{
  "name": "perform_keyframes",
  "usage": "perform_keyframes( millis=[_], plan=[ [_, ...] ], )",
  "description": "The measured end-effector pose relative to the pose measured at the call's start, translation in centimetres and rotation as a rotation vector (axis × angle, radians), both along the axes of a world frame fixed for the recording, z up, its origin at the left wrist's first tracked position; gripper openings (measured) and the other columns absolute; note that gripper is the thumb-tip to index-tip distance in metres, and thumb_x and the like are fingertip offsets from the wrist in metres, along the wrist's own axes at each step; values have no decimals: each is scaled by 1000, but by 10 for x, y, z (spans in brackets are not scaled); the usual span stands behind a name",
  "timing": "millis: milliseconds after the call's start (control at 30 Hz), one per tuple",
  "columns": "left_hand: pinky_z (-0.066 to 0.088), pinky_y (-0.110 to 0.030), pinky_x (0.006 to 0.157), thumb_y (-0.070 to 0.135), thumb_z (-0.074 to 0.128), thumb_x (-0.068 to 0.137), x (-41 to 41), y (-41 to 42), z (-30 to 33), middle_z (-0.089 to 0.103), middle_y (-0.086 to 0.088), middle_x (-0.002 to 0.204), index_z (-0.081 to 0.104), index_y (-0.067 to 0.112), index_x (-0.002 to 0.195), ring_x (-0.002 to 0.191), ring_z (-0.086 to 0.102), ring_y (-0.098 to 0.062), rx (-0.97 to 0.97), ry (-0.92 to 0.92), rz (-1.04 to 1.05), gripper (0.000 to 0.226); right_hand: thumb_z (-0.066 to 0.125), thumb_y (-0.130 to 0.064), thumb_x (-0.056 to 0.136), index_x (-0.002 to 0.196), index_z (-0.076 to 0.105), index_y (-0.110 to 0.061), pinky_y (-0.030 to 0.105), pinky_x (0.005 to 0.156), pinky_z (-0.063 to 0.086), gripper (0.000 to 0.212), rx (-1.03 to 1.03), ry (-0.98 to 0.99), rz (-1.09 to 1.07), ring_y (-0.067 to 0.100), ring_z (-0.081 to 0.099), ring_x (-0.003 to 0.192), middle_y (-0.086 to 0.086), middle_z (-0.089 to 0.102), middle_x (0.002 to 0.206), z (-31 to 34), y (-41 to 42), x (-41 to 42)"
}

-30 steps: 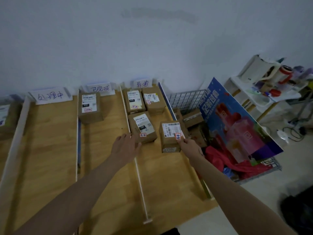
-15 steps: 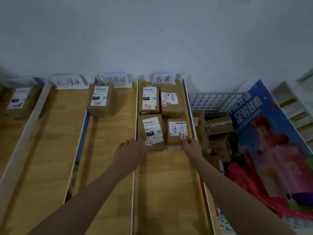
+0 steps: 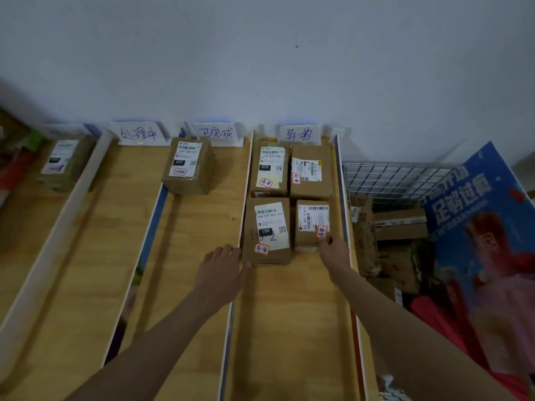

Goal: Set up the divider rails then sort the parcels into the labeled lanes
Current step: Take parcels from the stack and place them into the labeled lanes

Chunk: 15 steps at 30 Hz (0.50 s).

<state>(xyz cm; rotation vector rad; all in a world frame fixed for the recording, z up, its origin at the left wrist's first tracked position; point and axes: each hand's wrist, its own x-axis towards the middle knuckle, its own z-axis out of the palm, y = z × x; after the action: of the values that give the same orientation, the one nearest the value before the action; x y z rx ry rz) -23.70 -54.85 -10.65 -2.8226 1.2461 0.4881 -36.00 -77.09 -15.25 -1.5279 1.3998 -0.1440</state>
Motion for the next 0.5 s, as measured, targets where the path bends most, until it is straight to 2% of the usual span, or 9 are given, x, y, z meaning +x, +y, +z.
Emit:
perform_keyframes(
  millis=[100,267,333,400,433,500],
  plan=[
    [37,-34,105,47,31,102,1,-1,3,53,0,136,50,17,136,125,49,-18,21,-16,11,49,48,-23,104,129,61,-7,38,83,50,32,-13,-7,26,24,59,101,12,65,115,-2,-5,4],
    [37,-34,106,49,29,103,-3,4,10,52,-1,137,48,18,138,126,48,-19,89,-35,17,51,49,-26,103,125,58,-15,29,70,45,26,-22,-2,99,16,55,89,5,60,109,10,-1,-5],
    [37,-34,106,50,28,103,-4,7,16,52,-2,137,48,17,138,126,47,-20,110,-41,23,52,52,-27,101,116,55,-18,31,68,51,18,-95,24,175,17,58,89,4,59,109,27,2,-12],
    [36,-36,107,51,29,102,-2,8,25,51,-3,139,47,17,139,128,47,-21,106,-49,41,54,54,-28,96,116,58,-9,44,79,56,28,-180,73,258,27,62,100,11,62,112,36,-4,-16],
    [36,-36,108,51,30,102,-1,8,32,50,-4,140,45,17,141,129,46,-21,102,-51,49,54,53,-29,94,117,58,-7,45,81,56,33,-222,92,313,30,62,102,13,63,111,37,-9,-17],
    [34,-37,109,49,31,102,-1,11,47,49,-3,142,43,17,143,131,45,-21,77,-53,68,53,49,-33,92,124,57,-7,40,80,54,42,-321,109,419,30,60,107,14,60,117,58,-10,-15]
  ],
)
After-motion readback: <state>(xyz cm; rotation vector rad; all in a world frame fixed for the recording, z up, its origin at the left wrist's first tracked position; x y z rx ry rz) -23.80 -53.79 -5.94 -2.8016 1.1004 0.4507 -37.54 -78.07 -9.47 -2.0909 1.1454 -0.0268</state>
